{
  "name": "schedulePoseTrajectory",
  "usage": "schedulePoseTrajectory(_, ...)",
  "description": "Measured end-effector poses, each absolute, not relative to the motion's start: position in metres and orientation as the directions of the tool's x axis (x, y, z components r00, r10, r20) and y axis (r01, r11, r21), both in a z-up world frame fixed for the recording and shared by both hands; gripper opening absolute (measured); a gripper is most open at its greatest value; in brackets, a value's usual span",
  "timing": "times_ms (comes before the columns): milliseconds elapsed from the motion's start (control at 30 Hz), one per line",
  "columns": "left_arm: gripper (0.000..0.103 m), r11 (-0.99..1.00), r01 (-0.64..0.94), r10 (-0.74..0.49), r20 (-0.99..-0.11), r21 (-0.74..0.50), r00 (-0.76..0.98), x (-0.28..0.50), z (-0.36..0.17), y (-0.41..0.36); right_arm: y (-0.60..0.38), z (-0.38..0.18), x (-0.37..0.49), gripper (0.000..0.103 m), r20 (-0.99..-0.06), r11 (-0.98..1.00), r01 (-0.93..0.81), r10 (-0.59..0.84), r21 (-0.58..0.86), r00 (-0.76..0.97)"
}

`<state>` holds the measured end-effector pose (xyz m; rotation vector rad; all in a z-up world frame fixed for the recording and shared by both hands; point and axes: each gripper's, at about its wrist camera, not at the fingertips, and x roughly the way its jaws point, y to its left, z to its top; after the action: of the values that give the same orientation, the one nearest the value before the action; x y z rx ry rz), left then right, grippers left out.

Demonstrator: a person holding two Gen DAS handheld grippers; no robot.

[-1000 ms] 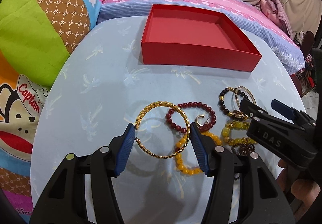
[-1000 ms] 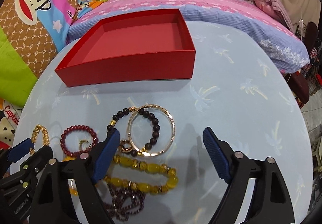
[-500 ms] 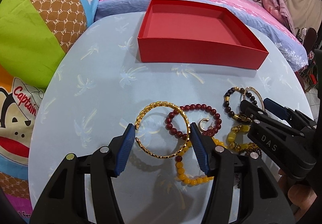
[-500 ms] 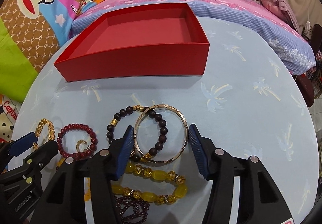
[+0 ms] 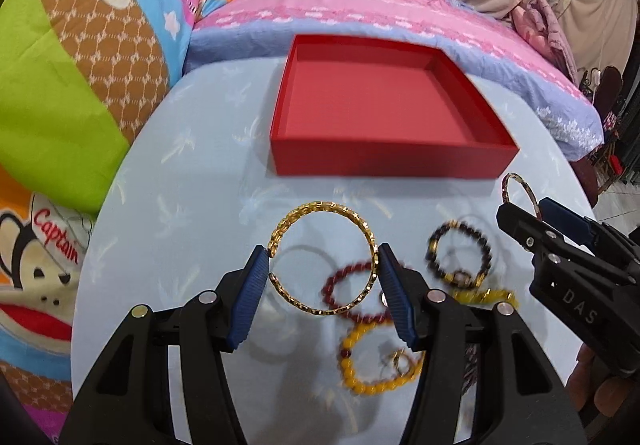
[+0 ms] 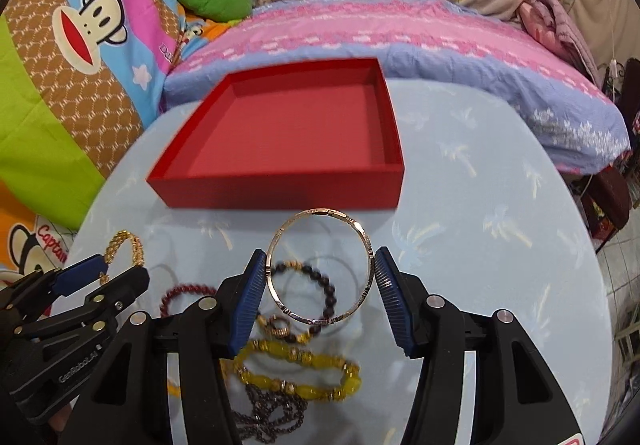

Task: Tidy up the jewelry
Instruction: 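Carry both bangles into the red box and open both tools to release them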

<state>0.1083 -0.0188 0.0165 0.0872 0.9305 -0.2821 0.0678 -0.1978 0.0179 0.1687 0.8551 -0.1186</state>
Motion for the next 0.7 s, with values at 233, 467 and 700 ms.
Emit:
schedulePoseTrajectory(233,0.053,0.947,0.319,-0.241,-0.762,-0.049,0.601,0.167,0.047,-0.044,-0.220,0.048,0.128,0.053,-0.727,0.984,0.129,0.000,0.123,0.687)
schedulePoseTrajectory(467,0.053,0.945,0.326,-0.231,-0.749,-0.021,0.621,0.248,0.053,-0.075,-0.240,0.044,0.214,0.053,-0.748,0.983,0.133,0.006,0.126,0.664)
schedulePoseTrajectory(700,0.053,0.945,0.326,-0.205,-0.794,-0.009,0.572,0.321,0.027,-0.102,-0.250,0.022,0.282,0.053,-0.787,0.988,0.123,-0.005,0.090,0.617)
